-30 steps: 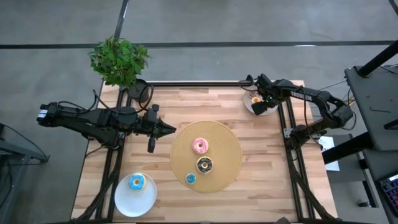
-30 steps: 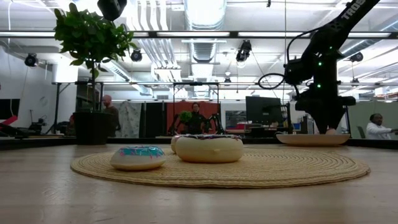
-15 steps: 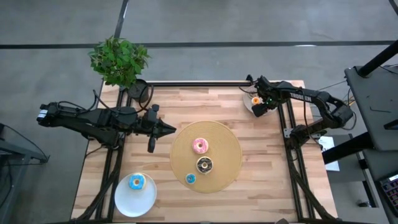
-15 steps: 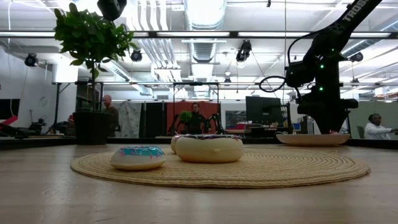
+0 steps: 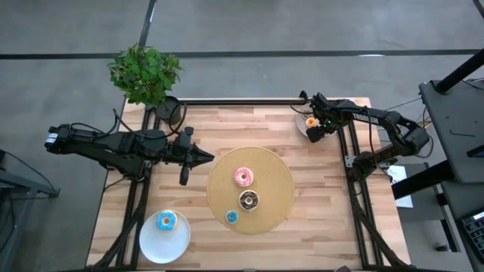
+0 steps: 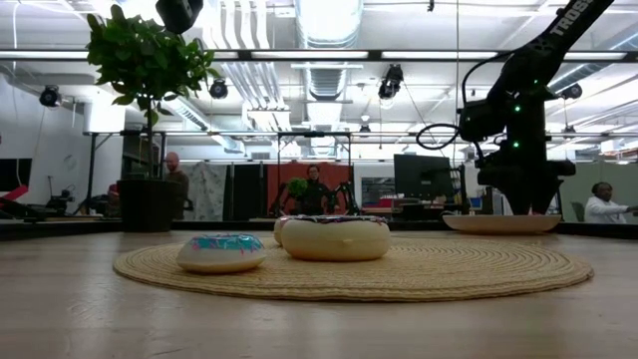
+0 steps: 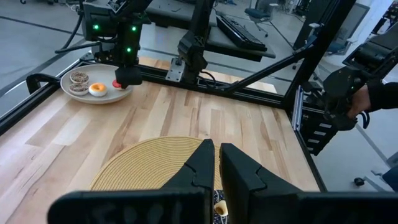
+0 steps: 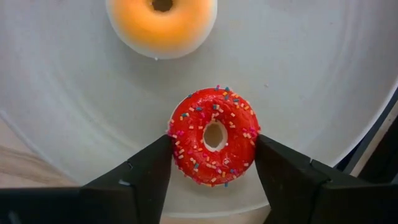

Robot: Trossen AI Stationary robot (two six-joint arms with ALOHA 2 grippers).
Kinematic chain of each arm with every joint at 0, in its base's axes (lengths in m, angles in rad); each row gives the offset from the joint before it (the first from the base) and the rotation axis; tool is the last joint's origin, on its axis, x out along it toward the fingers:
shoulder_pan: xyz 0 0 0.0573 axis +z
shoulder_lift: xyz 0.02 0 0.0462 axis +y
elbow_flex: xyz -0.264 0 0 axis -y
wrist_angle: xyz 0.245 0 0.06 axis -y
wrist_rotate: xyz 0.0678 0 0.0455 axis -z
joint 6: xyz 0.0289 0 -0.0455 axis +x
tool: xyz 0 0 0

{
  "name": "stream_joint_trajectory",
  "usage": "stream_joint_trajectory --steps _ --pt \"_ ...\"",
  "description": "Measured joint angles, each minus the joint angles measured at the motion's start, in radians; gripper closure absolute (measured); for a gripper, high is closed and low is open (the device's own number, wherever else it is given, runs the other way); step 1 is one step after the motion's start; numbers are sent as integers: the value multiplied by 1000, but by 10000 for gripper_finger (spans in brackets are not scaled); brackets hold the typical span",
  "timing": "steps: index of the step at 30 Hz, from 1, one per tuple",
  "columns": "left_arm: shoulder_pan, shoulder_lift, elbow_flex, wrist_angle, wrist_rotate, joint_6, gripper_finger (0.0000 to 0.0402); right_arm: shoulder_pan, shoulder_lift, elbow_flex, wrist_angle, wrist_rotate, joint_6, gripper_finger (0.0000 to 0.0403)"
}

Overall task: Pick & Place donuts
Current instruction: Put the small red donut on the gray plate, then put the large pink donut on the white plate

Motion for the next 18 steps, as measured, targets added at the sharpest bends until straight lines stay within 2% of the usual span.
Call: stream_joint_trajectory --steps 9,14,18 --pt "0 0 0 0 0 0 401 0 0 0 0 -1 -1 127" --pt "0 0 0 0 0 0 401 0 0 5 -5 -4 1 114" --pt "-1 0 0 0 0 0 401 0 -11 34 -8 -44 10 110"
